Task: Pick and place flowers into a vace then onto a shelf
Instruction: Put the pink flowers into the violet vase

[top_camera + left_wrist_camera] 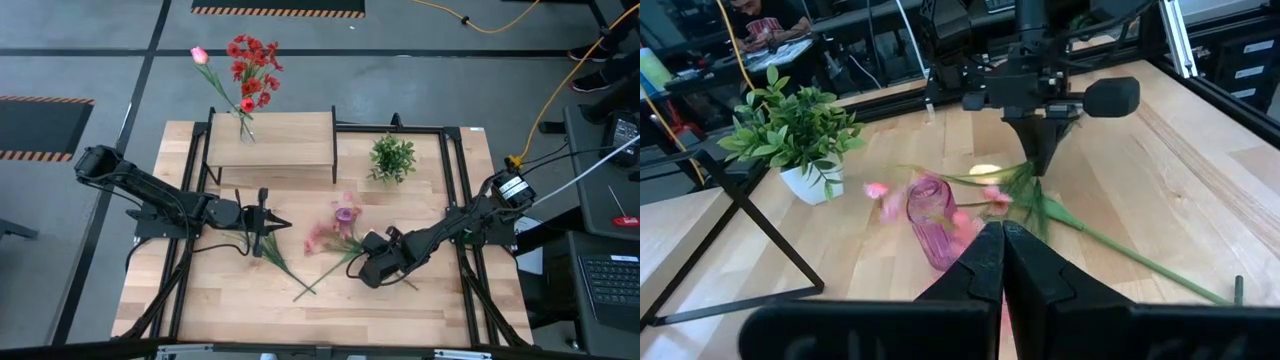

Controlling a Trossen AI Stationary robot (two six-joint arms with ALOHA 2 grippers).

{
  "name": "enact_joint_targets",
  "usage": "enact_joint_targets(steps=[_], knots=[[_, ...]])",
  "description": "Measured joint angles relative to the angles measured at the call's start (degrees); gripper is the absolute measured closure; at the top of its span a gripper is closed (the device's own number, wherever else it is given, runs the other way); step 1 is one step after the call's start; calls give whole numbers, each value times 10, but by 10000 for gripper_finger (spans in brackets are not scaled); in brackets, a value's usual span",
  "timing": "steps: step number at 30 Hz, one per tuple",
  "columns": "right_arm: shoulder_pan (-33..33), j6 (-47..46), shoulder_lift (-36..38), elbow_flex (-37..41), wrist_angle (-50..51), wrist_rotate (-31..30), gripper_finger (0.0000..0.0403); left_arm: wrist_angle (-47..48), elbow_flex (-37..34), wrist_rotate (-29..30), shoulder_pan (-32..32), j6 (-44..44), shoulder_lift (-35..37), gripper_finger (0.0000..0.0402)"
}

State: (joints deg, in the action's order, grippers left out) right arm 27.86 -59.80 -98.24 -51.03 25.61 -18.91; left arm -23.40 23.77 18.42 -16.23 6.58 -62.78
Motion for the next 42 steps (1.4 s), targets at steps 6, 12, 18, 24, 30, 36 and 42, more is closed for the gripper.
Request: enact_joint_targets(steps=[6,12,18,24,30,36,42], knots=[[0,-15,0,0,-19,1,390,0,0,0,0,0,0,400],[0,-12,28,0,-19,-8,397,1,0,0,0,0,0,400],[0,-10,100,-1,25,-42,399,10,0,0,0,0,0,400],[2,0,159,-1,74,-78,401,13,0,0,0,0,0,400],[2,20,213,-1,101,-144,401,15,0,0,0,0,0,400],[-21,99,257,-1,78,-158,401,16,0,0,0,-39,0,400],[-89,217,276,-1,13,-97,402,28,0,0,0,-55,0,400]])
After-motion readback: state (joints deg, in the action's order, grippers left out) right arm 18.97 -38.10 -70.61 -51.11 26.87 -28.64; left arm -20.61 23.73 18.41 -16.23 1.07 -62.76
